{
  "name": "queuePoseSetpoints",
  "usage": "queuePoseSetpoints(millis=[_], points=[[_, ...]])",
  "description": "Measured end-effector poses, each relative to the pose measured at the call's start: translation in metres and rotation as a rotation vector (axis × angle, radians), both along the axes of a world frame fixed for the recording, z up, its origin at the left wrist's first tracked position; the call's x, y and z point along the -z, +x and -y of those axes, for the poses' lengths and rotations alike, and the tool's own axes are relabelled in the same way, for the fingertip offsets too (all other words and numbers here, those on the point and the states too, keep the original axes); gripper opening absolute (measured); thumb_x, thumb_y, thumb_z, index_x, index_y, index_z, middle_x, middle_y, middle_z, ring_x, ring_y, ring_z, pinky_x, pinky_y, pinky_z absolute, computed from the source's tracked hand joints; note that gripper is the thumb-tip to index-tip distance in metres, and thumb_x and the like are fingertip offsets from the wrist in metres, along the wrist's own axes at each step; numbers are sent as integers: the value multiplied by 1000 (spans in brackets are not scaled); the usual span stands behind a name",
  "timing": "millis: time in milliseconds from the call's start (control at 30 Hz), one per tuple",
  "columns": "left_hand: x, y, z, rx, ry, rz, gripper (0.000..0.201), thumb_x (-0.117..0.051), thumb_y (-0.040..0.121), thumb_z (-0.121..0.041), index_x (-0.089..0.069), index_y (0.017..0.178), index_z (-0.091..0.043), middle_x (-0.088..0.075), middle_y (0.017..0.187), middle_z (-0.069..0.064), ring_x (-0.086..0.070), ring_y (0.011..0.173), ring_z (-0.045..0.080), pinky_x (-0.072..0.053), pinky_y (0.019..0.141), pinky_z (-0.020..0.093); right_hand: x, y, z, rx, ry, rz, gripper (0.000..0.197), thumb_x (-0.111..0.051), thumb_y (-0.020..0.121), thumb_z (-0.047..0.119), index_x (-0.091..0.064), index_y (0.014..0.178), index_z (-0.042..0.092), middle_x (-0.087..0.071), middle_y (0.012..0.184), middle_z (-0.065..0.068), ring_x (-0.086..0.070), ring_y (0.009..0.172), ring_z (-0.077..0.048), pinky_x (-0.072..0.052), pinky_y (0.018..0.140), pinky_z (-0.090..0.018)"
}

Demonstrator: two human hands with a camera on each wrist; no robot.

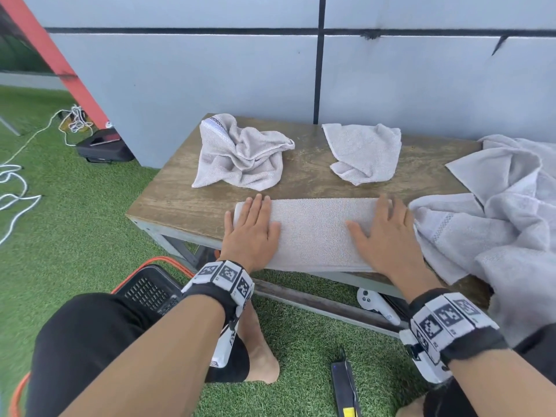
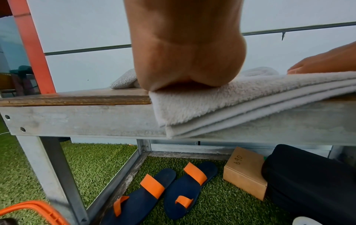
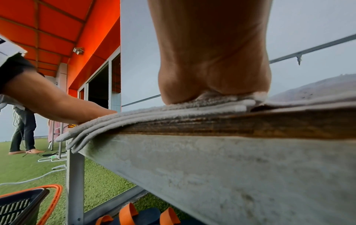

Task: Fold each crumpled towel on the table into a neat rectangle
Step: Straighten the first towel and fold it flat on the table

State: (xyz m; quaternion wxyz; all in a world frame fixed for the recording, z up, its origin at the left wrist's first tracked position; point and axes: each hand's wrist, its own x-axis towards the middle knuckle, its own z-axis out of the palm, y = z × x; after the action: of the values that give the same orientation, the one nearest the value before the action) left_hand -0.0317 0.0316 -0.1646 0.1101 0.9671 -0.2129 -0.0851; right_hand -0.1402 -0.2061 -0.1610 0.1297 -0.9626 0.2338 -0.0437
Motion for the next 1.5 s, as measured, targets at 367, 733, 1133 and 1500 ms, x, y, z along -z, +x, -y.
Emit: queuePoseSetpoints(millis=[367, 733, 1133, 1500], points=[[-3, 0, 4, -22, 21, -26, 62, -14, 104, -47, 5, 160, -29, 10, 168, -12, 13, 153, 8, 8, 123, 54, -33, -1, 9, 142, 416, -56, 40, -68, 81, 33, -56, 105, 4, -67, 99, -13, -65, 93, -33, -55, 76, -40], [-16, -25, 32, -179, 26, 108, 70, -29, 94, -63, -36, 142, -12, -37, 143, 10, -32, 135, 30, -23, 115, 52, -97, 75, 22, 8, 46, 221, 17, -64, 85, 18, -60, 98, 27, -66, 102, -5, -59, 103, -34, -44, 84, -41], [-17, -27, 28, -213, -60, 41, 74, -42, 85, -75, -54, 123, -12, -62, 125, 7, -55, 119, 29, -32, 102, 47, -65, 57, -13, -237, 63, -170, 37, -52, 96, 31, -52, 132, 22, -45, 135, -9, -40, 128, -31, -42, 101, -45], [-28, -40, 14, -218, -382, -128, 35, -56, 88, -50, -58, 84, -16, -63, 84, 0, -63, 82, 25, -50, 72, 35, -19, -49, -17, -518, 158, -153, 72, -59, 96, 36, -20, 156, 34, -2, 167, 4, -10, 153, -25, -27, 120, -50]])
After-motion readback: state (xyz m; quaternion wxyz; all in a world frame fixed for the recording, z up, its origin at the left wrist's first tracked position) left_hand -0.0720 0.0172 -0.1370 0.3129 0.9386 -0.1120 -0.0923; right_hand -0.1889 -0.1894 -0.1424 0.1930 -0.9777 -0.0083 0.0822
